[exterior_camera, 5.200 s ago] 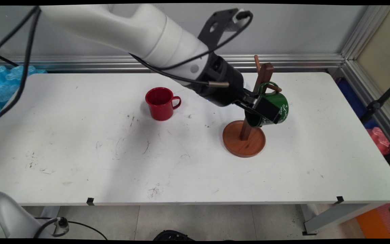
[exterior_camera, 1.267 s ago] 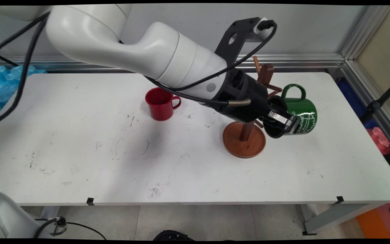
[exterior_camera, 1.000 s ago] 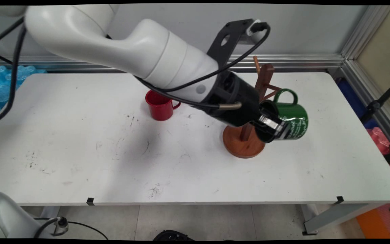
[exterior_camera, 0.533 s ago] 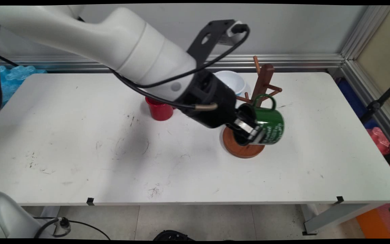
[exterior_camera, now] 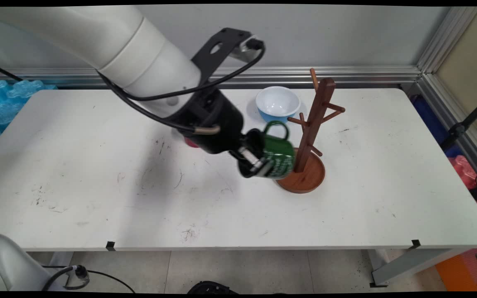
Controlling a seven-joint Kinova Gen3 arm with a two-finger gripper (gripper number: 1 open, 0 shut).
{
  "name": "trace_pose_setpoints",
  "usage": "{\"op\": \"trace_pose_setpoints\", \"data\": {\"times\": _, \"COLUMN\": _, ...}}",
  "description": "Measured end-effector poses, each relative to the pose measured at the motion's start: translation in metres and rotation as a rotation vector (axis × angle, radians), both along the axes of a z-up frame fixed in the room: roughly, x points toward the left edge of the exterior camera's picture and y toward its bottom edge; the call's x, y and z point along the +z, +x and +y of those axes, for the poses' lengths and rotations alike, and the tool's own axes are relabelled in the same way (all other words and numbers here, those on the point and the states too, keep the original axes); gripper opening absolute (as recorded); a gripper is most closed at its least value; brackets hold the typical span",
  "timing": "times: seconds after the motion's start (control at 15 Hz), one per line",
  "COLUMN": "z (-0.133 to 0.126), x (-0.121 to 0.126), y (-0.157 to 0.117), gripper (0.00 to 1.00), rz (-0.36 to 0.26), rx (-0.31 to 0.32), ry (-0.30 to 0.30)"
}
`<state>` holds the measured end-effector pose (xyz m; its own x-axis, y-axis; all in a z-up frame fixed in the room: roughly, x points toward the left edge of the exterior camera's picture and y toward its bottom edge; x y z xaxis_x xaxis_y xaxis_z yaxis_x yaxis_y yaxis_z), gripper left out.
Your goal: Place the picked object on the table
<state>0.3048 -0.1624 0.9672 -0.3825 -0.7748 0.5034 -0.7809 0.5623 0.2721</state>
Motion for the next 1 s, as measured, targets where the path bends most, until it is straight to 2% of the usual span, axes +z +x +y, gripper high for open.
{"op": "trace_pose_setpoints", "data": {"times": 0.2, "z": 0.0, "x": -0.001, "y": 0.012, "gripper": 0.0, "rz": -0.073, "rx": 0.01, "ry": 0.024}}
{"op": "trace_pose_setpoints", "data": {"times": 0.73, "z": -0.011, "x": -0.015, "y": 0.051, "gripper": 0.0, "rz": -0.348, "rx": -0.013, "ry": 0.131}}
{"op": "trace_pose_setpoints", "data": {"times": 1.0, "z": -0.017, "x": -0.026, "y": 0.061, "gripper": 0.0, "rz": -0.435, "rx": -0.046, "ry": 0.177}}
